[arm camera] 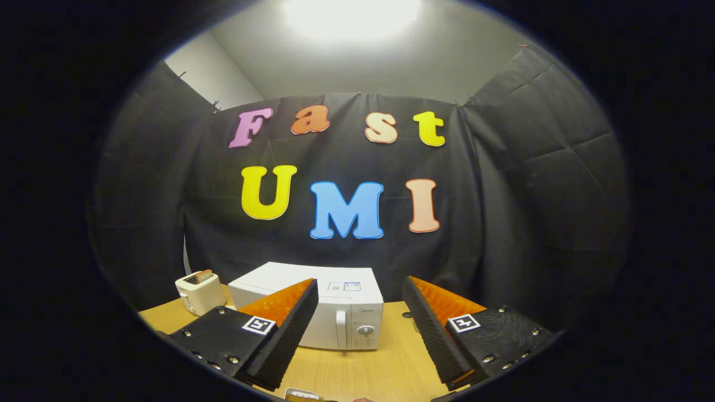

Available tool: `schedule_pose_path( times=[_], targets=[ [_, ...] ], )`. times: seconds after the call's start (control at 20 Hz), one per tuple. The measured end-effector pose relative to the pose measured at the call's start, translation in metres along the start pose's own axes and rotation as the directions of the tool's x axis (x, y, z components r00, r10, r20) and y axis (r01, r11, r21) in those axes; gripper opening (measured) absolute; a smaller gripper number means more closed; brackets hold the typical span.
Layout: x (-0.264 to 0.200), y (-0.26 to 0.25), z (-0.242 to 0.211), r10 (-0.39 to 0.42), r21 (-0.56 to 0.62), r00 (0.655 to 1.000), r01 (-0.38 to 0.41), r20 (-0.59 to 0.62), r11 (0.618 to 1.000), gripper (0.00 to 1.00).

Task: Open the microwave, put the food inside, and close the microwave door.

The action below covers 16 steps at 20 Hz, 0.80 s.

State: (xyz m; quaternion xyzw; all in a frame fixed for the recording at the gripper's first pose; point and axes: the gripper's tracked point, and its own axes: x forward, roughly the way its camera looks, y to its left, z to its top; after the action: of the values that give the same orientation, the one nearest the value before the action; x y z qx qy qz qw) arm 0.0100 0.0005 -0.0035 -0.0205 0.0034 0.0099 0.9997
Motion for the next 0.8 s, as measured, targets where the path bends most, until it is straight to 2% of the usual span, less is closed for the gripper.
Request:
schedule_pose_path(
  times=[0.45,0.8],
  targets=[
    [0.025,0.0,-0.019,0.028,-0.007,0.999,-0.028,-0.021,1.0,0.97],
    [0.057,0.003,-0.043,0.086,0.022,0.995,-0.085,-0.056,0.996,0.97]
  ],
)
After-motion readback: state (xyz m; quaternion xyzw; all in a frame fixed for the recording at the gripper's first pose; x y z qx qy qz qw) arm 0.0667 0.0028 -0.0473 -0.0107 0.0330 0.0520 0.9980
